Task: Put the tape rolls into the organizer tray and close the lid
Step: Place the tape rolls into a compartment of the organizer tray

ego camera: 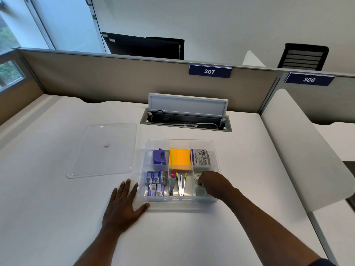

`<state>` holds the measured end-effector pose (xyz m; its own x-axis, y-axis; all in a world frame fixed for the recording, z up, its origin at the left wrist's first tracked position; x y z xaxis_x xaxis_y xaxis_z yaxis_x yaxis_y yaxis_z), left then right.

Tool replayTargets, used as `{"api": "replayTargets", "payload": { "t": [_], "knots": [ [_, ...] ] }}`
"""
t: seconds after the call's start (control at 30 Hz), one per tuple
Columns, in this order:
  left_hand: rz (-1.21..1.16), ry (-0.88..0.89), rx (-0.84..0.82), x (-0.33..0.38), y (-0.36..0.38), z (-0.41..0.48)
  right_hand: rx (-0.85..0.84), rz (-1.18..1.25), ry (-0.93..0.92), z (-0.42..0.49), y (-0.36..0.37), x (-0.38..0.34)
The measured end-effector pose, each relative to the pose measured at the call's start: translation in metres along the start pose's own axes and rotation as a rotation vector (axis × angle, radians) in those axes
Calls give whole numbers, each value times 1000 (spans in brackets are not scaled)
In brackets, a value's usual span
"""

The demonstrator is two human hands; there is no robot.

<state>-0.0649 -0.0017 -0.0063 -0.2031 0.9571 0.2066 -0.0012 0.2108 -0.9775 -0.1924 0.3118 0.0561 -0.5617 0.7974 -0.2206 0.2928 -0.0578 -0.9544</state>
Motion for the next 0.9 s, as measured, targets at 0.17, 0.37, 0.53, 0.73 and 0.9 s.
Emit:
{"api": "replayTargets", "payload": {
  "t": [0.17,0.37,0.53,0.73,0.9],
  "knots": [
    [9,0,6,1,-2,0,7,-20,2,-1,0,-1],
    [16,-5,1,2,-4,-1,90,-100,6,-3,-4,-3],
    [9,-9,-7,2,-4,-1,157,-54,0,-6,-7,-6],
    [28,-9,-13,2,-4,-1,220,-10,73,-3,-16,-4],
    [33,-7,-14,2,-4,-1,133,-109,53,-5,-17,-2]
  ]
}}
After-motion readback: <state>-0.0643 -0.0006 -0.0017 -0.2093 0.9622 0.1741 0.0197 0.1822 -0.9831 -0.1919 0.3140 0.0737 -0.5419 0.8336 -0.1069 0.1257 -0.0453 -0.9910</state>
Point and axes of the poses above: each hand's wrist, its own z-axis towards the middle knuckle, its own y-axis out of the palm, x = y × z, the point moved 3 cm from there along z, towards the middle knuckle, and after that the axes turned 6 degrees about -y, right-handed, at the moved point
